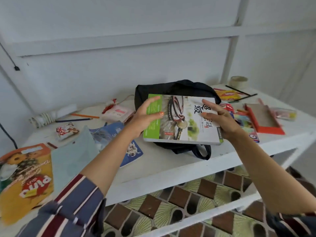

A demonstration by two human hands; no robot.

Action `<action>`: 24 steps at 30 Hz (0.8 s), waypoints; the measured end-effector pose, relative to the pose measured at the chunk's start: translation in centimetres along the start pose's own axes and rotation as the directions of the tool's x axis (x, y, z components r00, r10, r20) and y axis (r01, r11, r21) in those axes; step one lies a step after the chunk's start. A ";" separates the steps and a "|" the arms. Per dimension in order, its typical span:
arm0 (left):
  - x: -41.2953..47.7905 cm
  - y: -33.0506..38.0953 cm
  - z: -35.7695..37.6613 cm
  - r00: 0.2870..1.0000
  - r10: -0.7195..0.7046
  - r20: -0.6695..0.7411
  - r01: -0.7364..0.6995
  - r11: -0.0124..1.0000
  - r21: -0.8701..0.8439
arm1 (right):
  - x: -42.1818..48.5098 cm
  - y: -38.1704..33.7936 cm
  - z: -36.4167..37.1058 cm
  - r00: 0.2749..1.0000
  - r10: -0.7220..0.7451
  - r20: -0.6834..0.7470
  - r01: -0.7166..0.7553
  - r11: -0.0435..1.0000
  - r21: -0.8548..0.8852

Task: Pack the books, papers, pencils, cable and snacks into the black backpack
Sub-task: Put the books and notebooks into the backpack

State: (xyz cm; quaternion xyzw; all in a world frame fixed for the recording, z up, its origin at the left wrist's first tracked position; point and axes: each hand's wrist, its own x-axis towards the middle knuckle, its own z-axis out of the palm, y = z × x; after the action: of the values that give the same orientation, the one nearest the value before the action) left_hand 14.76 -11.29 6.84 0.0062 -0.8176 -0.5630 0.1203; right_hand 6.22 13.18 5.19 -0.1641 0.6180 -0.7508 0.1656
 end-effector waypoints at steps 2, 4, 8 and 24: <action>1.5 -1.3 1.8 0.994 -0.084 0.074 0.081 0.996 0.040 | -0.3 -0.2 -1.8 0.998 0.000 -0.066 -0.001 1.000 -0.010; 3.1 -2.9 3.1 0.999 -0.048 -0.001 0.047 0.976 0.211 | -0.3 -0.8 -4.1 0.994 0.007 -0.108 -0.013 0.998 -0.054; 5.9 -4.8 4.3 0.985 0.173 0.011 -0.135 0.723 0.678 | 0.4 -2.1 -8.6 0.993 0.045 -0.110 -0.067 0.977 -0.204; 13.2 1.4 3.4 0.985 0.174 0.018 -0.117 0.579 0.807 | 4.4 -2.4 -10.4 0.995 0.048 -0.087 -0.067 0.971 -0.229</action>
State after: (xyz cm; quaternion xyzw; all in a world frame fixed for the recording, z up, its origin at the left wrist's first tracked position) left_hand 1.46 -9.56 9.51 0.0107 -0.9770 -0.1205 0.1757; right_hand -2.50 20.72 5.81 -0.1339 0.7118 -0.6747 0.1419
